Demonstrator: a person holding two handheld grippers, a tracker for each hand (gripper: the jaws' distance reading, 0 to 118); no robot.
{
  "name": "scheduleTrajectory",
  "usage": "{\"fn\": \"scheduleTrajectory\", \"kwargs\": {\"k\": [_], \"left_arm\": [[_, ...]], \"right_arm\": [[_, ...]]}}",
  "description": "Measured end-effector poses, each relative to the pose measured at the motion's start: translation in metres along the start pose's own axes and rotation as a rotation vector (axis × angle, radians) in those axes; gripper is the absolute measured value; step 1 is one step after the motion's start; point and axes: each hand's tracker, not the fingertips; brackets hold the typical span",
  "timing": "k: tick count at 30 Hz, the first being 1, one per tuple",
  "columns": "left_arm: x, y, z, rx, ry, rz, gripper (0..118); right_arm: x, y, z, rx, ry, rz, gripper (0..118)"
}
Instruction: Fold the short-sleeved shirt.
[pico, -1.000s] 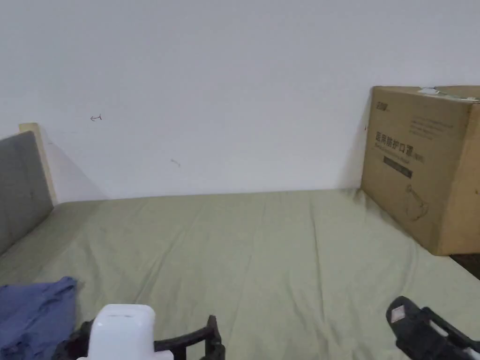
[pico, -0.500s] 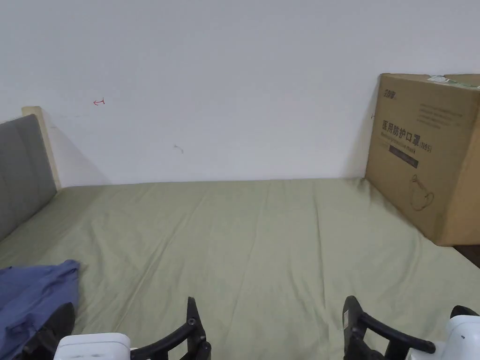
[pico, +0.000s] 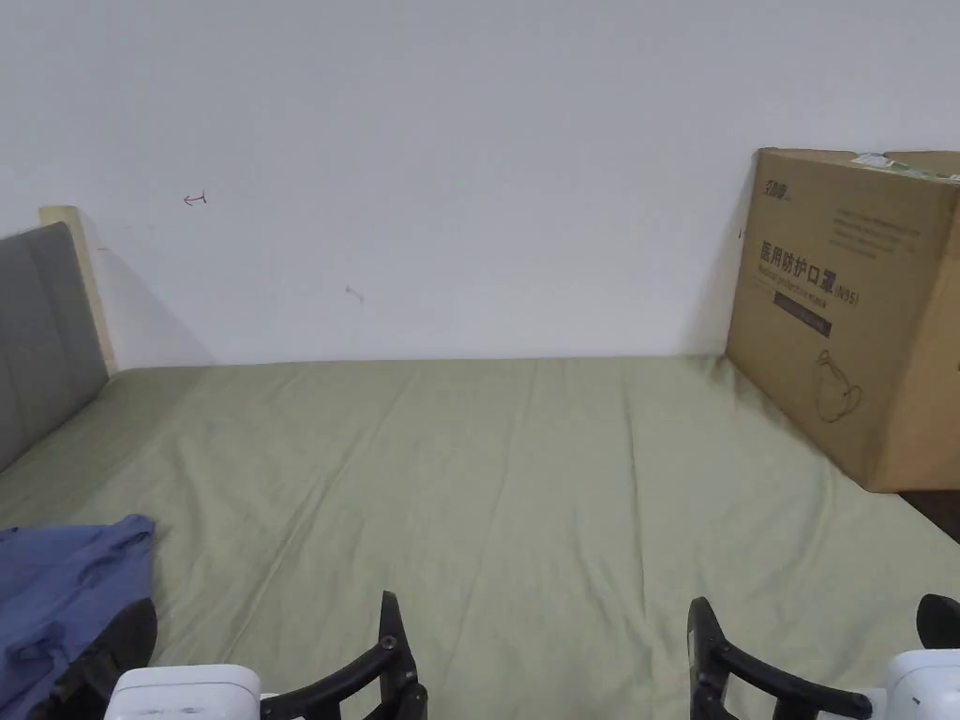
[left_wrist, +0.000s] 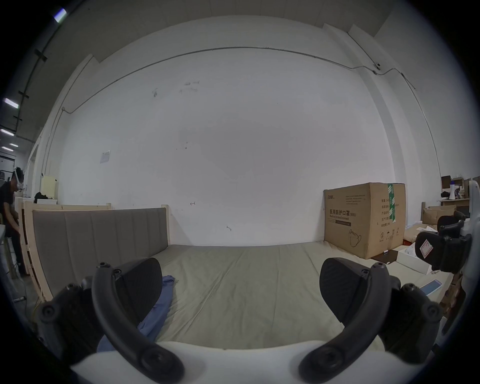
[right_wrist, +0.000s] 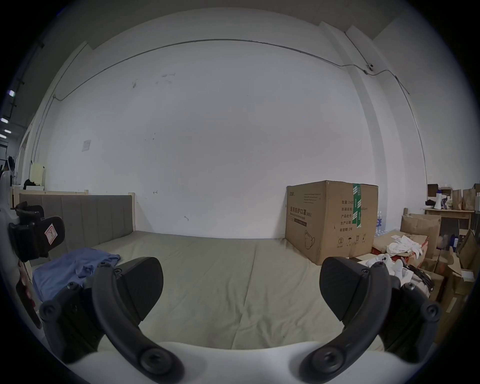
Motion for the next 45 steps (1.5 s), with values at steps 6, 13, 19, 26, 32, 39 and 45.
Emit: {"fn": "scheduleTrajectory", "kwargs": {"k": [6, 13, 19, 26, 32, 39, 45], "left_arm": [[0.004, 0.000, 0.001, 0.005, 0.016, -0.088, 118], [0.000, 0.008, 0.010, 0.007, -0.052, -0.003, 97], [-0.006, 0.011, -0.002, -0.052, -0.045, 0.025, 0], [-0.018, 0.010, 0.001, -0.095, -0.024, 0.010, 0], [-0.107, 0.031, 0.041, -0.093, 0.224, -0.095, 0], [-0.180, 0.045, 0.094, -0.108, 0.478, -0.097, 0], [-0.197, 0.040, 0.080, -0.119, 0.523, -0.035, 0]], "right_arm": [[-0.004, -0.001, -0.001, 0.015, -0.010, 0.097, 118], [0.007, 0.009, 0.003, -0.073, 0.015, -0.084, 94], [0.026, 0.013, -0.011, -0.130, -0.012, -0.137, 0], [0.020, 0.020, -0.011, -0.114, -0.003, -0.093, 0], [-0.056, 0.029, -0.040, -0.120, 0.254, -0.087, 0], [-0.162, 0.035, -0.050, -0.139, 0.599, -0.131, 0], [-0.170, 0.033, -0.061, -0.186, 0.623, -0.143, 0]]}}
